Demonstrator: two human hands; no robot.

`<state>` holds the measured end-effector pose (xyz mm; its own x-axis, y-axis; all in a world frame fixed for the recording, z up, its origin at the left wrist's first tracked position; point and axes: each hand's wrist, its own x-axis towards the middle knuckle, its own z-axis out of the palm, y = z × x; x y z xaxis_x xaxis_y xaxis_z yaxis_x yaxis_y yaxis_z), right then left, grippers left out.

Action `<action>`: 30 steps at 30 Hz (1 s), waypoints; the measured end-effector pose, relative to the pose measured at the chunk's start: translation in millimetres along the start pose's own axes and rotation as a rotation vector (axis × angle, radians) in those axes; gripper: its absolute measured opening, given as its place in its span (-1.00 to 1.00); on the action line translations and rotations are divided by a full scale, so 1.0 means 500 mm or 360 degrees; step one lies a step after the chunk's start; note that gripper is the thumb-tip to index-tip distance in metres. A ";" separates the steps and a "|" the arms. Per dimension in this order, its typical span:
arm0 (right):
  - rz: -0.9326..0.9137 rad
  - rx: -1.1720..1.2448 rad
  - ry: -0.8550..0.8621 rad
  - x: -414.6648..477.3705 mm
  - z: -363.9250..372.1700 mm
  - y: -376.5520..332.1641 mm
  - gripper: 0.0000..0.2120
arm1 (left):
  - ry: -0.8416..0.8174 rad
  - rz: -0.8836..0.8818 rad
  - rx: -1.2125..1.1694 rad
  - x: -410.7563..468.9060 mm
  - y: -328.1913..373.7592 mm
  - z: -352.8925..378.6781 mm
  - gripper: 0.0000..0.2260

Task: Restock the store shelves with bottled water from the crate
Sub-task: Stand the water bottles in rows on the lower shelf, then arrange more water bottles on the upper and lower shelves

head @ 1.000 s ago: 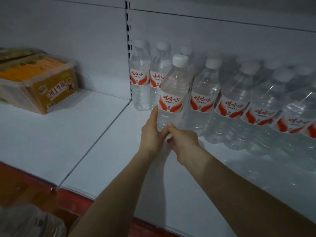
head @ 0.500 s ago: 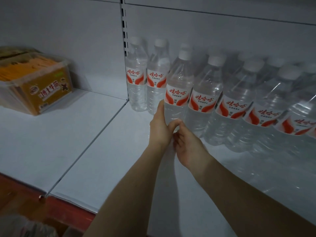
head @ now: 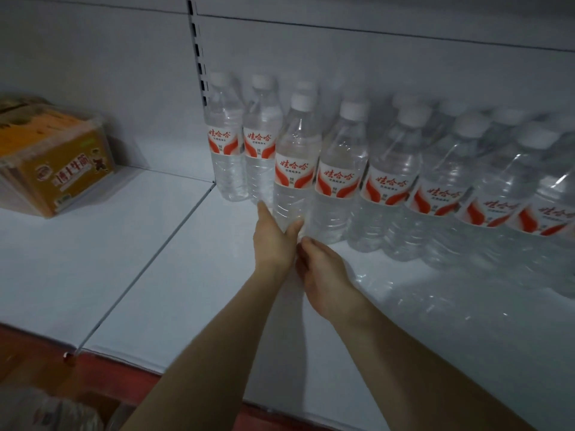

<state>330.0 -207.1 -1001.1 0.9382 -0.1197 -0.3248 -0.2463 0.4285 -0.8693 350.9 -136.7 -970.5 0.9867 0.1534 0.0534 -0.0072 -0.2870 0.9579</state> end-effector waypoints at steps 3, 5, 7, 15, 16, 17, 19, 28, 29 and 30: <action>0.0080 -0.0015 -0.0105 -0.069 -0.034 0.002 -0.72 | 0.0088 -0.0010 0.0100 -0.067 -0.014 0.008 -0.64; 0.0066 -0.0080 -0.0070 -0.116 -0.068 -0.009 -0.74 | 0.0046 0.0045 0.0094 -0.115 -0.020 0.024 -0.61; 0.0034 -0.0208 0.0037 -0.155 -0.109 -0.025 -0.78 | -0.0049 0.0062 0.0118 -0.159 -0.017 0.042 -0.57; -0.0058 -0.1012 0.0129 -0.299 -0.211 -0.130 -0.91 | -0.0310 0.0195 0.0280 -0.312 0.038 0.064 -0.62; -0.0039 -0.1074 0.0090 -0.314 -0.216 -0.140 -0.85 | -0.0305 0.0191 0.0311 -0.332 0.042 0.057 -0.63; -0.0031 -0.1124 0.0042 -0.330 -0.216 -0.149 -0.81 | -0.0302 0.0187 0.0344 -0.351 0.047 0.047 -0.65; -0.0013 -0.1200 -0.0039 -0.361 -0.213 -0.161 -0.77 | -0.0321 0.0163 0.0417 -0.391 0.053 0.024 -0.67; 0.0251 -0.1205 -0.0516 -0.501 -0.196 -0.063 -0.83 | -0.0414 -0.0003 0.0680 -0.598 0.029 -0.091 -0.68; 0.0261 -0.1209 -0.0542 -0.512 -0.196 -0.049 -0.84 | -0.0414 -0.0032 0.0701 -0.618 0.024 -0.099 -0.68; 0.0264 -0.1224 -0.0561 -0.522 -0.198 -0.036 -0.86 | -0.0423 -0.0072 0.0716 -0.636 0.020 -0.106 -0.69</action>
<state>65.4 -272.4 -937.6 0.8648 0.2305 -0.4461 -0.3637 -0.3250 -0.8730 28.5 -138.2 -962.8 0.9920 -0.0534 -0.1145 0.0491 -0.6722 0.7387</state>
